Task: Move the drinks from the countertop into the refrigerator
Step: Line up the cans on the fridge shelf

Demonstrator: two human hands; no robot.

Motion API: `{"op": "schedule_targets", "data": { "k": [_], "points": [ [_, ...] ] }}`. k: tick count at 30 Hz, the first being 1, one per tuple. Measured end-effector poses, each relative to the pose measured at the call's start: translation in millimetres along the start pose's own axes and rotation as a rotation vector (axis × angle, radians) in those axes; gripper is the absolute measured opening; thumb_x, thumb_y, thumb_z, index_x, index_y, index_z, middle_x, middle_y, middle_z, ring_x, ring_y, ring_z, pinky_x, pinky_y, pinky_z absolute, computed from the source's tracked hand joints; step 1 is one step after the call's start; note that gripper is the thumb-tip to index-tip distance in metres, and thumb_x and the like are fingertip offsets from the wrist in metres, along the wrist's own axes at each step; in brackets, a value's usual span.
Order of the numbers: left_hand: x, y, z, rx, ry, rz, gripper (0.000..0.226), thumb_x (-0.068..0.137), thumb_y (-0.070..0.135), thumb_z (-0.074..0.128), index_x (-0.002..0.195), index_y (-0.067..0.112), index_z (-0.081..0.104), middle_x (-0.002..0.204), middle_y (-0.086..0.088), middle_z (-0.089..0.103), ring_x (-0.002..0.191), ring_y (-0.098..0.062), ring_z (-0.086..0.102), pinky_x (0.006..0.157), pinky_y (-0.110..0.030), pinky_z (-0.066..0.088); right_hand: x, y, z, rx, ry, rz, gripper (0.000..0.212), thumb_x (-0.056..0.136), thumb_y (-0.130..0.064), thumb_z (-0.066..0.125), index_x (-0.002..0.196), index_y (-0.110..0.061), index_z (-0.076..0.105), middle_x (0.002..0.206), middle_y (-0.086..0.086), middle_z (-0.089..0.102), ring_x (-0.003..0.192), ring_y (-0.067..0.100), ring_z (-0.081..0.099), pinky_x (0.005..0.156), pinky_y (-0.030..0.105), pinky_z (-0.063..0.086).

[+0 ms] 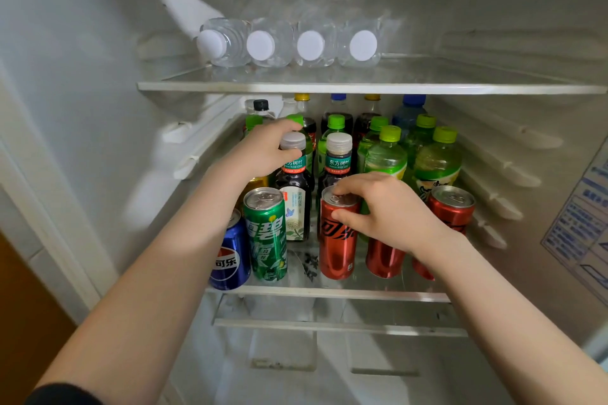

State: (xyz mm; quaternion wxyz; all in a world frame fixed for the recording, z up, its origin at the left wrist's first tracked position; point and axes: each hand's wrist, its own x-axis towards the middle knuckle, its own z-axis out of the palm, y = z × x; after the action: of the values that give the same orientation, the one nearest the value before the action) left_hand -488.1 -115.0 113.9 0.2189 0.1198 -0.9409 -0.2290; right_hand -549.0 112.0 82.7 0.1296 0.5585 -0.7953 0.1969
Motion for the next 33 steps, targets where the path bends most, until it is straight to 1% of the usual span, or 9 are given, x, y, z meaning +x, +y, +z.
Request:
{"op": "schedule_targets", "data": {
  "k": [4, 8, 10, 14, 17, 22, 26, 30, 33],
  "points": [
    [-22, 11, -7, 0.085, 0.123, 0.019, 0.055, 0.09, 0.028, 0.06, 0.141, 0.02, 0.04, 0.143, -0.005, 0.043, 0.127, -0.02, 0.045, 0.104, -0.034, 0.039, 4, 4, -4, 0.034, -0.054, -0.035, 0.039, 0.082, -0.035, 0.069, 0.118, -0.021, 0.064, 0.119, -0.005, 0.065, 0.11, 0.014, 0.058, 0.091, 0.034, 0.048],
    [-61, 21, -10, 0.123, 0.288, 0.056, 0.038, 0.088, 0.035, 0.057, 0.124, 0.021, 0.055, 0.127, 0.004, 0.049, 0.108, -0.011, 0.051, 0.089, -0.027, 0.04, 6, 6, -6, 0.084, -0.084, -0.046, 0.037, 0.082, -0.028, 0.069, 0.118, -0.021, 0.065, 0.121, -0.006, 0.063, 0.11, 0.011, 0.058, 0.094, 0.031, 0.046],
    [-79, 22, -9, 0.158, 0.23, 0.062, 0.039, 0.087, 0.04, 0.056, 0.122, 0.022, 0.056, 0.122, 0.008, 0.05, 0.102, -0.007, 0.05, 0.086, -0.023, 0.037, 7, 7, -7, 0.106, -0.097, -0.042, 0.037, 0.082, -0.026, 0.07, 0.118, -0.02, 0.065, 0.122, -0.005, 0.063, 0.111, 0.011, 0.058, 0.096, 0.031, 0.046],
    [-96, 18, -3, 0.332, 0.049, -0.041, 0.051, 0.082, 0.055, 0.058, 0.126, 0.029, 0.053, 0.129, 0.009, 0.054, 0.118, -0.013, 0.049, 0.083, -0.028, 0.029, 7, 7, -10, 0.131, -0.123, -0.046, 0.034, 0.082, -0.021, 0.07, 0.116, -0.019, 0.066, 0.122, -0.004, 0.062, 0.111, 0.012, 0.058, 0.097, 0.032, 0.045],
    [-101, 15, 1, 0.465, 0.008, -0.083, 0.053, 0.074, 0.057, 0.063, 0.121, 0.037, 0.05, 0.123, 0.013, 0.056, 0.114, -0.015, 0.049, 0.082, -0.035, 0.024, 7, 7, -11, 0.143, -0.141, -0.051, 0.034, 0.082, -0.017, 0.069, 0.116, -0.017, 0.065, 0.122, -0.003, 0.062, 0.112, 0.014, 0.057, 0.098, 0.033, 0.044],
    [-99, 12, 0, 0.434, 0.009, -0.056, 0.042, 0.076, 0.055, 0.063, 0.114, 0.038, 0.052, 0.114, 0.013, 0.059, 0.109, -0.016, 0.052, 0.082, -0.036, 0.022, 4, 6, -13, 0.186, -0.15, -0.06, 0.032, 0.08, -0.009, 0.069, 0.111, -0.015, 0.067, 0.119, -0.002, 0.064, 0.112, 0.014, 0.058, 0.099, 0.034, 0.043],
    [-90, 17, 10, 0.503, 0.06, -0.005, 0.049, 0.074, 0.067, 0.056, 0.105, 0.028, 0.058, 0.102, 0.006, 0.064, 0.099, -0.019, 0.056, 0.085, -0.035, 0.03, 1, 5, -15, 0.175, -0.073, -0.043, 0.029, 0.078, -0.021, 0.074, 0.107, -0.021, 0.072, 0.12, -0.002, 0.065, 0.117, 0.011, 0.056, 0.103, 0.031, 0.042],
    [-87, 18, 18, 0.619, 0.101, 0.014, 0.064, 0.068, 0.079, 0.044, 0.099, 0.025, 0.058, 0.096, 0.005, 0.064, 0.094, -0.02, 0.058, 0.083, -0.035, 0.031, 2, 0, -15, 0.051, 0.036, 0.0, 0.036, 0.076, -0.045, 0.066, 0.105, -0.023, 0.072, 0.111, -0.004, 0.068, 0.103, 0.014, 0.062, 0.089, 0.035, 0.05],
    [-91, 13, 16, 0.446, 0.069, 0.027, 0.061, 0.07, 0.072, 0.048, 0.106, 0.024, 0.059, 0.103, 0.002, 0.062, 0.095, -0.02, 0.057, 0.076, -0.031, 0.034, 4, -3, -10, -0.053, 0.014, 0.012, 0.04, 0.077, -0.048, 0.066, 0.109, -0.023, 0.07, 0.111, -0.002, 0.068, 0.101, 0.017, 0.062, 0.084, 0.036, 0.051]
  ]
}}
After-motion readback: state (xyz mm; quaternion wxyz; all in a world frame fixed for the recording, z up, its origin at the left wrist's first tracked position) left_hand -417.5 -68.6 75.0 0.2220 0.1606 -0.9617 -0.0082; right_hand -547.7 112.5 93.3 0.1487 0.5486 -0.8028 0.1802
